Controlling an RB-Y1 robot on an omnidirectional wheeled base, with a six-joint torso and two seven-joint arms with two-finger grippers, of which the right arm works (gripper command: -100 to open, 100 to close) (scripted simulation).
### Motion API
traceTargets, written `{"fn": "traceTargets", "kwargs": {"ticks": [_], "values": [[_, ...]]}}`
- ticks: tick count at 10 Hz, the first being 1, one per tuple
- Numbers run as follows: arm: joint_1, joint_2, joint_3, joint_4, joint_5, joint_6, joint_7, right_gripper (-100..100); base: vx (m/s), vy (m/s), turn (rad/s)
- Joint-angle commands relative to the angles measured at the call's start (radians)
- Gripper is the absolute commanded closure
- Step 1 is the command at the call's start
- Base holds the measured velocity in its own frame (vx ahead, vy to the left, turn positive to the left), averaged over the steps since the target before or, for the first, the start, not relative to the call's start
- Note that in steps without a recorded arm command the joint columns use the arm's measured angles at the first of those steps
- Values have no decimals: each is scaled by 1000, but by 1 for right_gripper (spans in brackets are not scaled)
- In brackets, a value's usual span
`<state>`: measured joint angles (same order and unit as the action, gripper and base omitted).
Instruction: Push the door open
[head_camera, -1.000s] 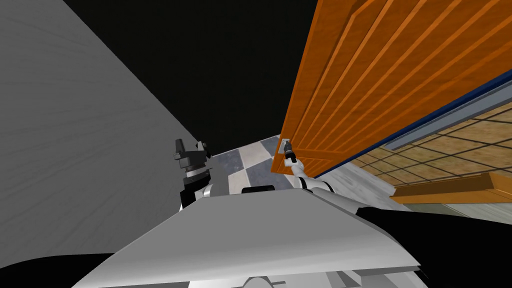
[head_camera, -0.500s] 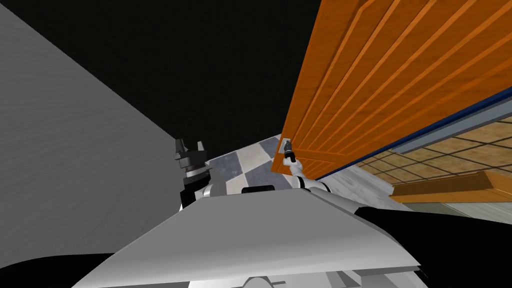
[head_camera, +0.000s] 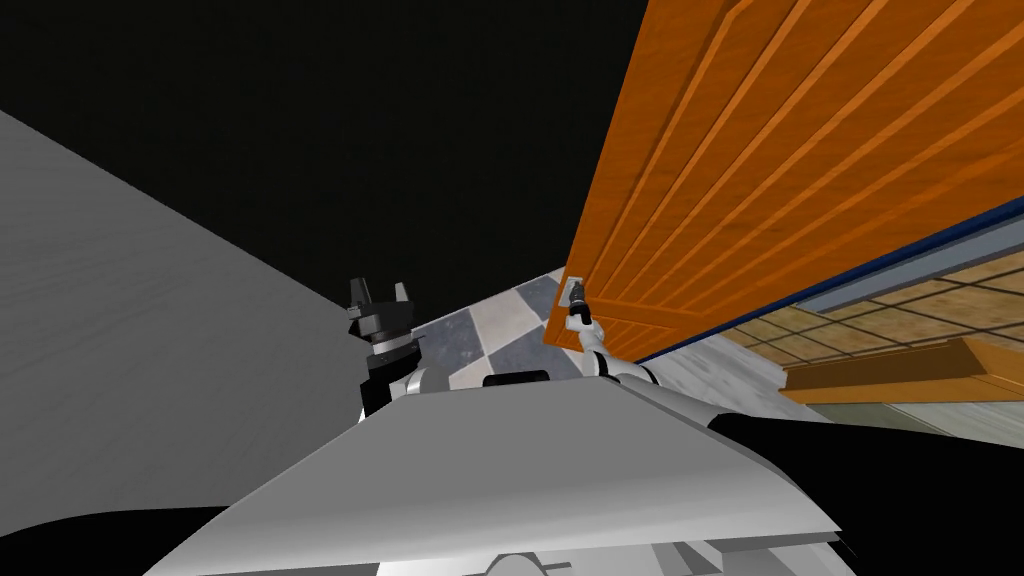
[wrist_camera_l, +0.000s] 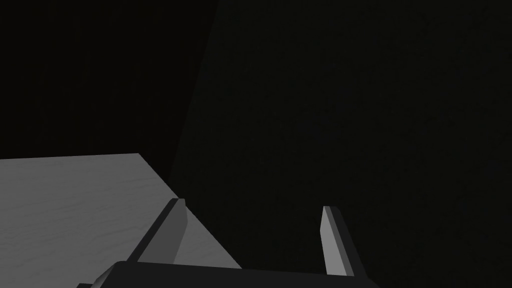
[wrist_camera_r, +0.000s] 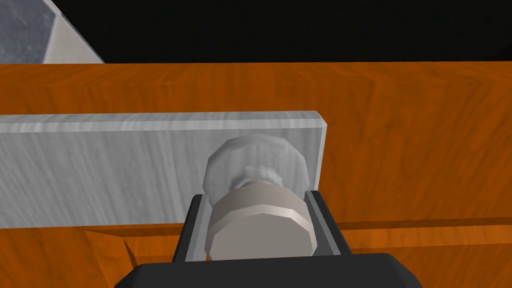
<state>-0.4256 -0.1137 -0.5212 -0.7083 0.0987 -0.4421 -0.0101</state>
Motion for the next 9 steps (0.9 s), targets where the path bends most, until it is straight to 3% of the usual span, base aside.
{"fn": "traceTargets", "kwargs": {"ticks": [1,9], "values": [[2,-4,-13,-1,-3,0,4,100,107,27,-34],[15,-29,-93,-10,-20,3,26,100,186,41,-47]]}}
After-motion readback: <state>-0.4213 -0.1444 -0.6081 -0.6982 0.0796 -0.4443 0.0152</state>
